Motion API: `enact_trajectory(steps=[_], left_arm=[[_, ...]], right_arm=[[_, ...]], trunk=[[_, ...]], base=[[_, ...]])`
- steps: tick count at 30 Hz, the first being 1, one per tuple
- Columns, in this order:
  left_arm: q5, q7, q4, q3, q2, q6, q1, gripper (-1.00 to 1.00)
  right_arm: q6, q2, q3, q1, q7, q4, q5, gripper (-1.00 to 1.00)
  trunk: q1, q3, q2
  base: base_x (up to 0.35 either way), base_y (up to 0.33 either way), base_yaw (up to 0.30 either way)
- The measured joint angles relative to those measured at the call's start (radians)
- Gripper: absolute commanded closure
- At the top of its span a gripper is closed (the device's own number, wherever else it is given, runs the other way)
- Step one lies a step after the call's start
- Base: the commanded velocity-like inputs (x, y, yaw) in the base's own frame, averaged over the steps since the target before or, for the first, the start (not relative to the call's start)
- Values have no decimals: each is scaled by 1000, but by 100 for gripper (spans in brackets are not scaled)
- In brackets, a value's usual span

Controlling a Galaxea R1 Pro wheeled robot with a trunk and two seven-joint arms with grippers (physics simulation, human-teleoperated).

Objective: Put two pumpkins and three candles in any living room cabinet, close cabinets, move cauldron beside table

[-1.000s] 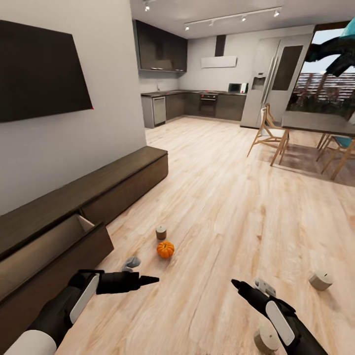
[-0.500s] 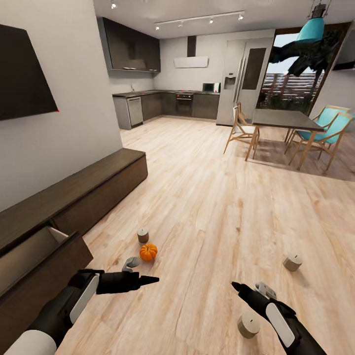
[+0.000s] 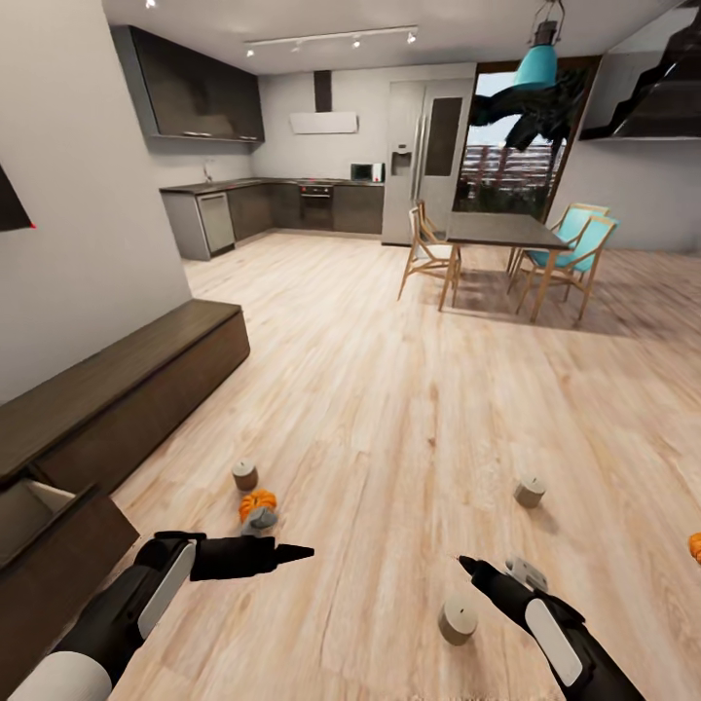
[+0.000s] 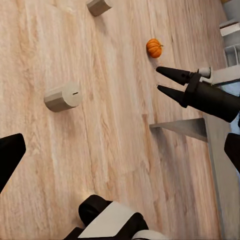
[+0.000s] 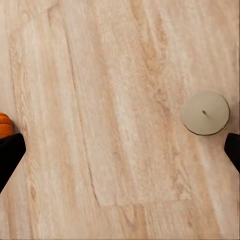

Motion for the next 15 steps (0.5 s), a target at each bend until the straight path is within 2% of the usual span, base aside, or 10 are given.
enact_trajectory(steps=[1, 2, 7, 8, 9, 12, 15], left_arm=[[0, 22, 0, 0, 0, 0, 0, -100], [1, 77, 0, 0, -1, 0, 0, -100], [3, 205, 1, 1, -1, -1, 0, -100], [3, 292, 1, 2, -1, -4, -1, -100], [5, 326, 2, 3, -1, -4, -1, -100], [8, 479, 2, 6, -9, -20, -2, -100], [10, 561, 12, 9, -18, -44, -3, -100]], right_arm=[[0, 0, 0, 0, 0, 0, 0, -100], [0, 0, 0, 0, -2, 0, 0, -100], [0, 1, 1, 0, -30, 1, 3, -100], [0, 2, 2, 0, -62, 1, 7, -100], [0, 2, 2, 0, -74, 1, 9, -100], [-8, 2, 4, 0, -112, 0, 10, -100], [-20, 2, 4, 0, -122, 0, 10, -100]], trunk=[[0, 0, 0], [0, 0, 0], [0, 0, 0], [0, 0, 0], [0, 0, 0], [0, 0, 0], [0, 0, 0]], base=[[0, 0, -294], [0, 0, -294], [0, 0, -294], [0, 0, -294], [0, 0, -294], [0, 0, -294], [0, 0, -294]])
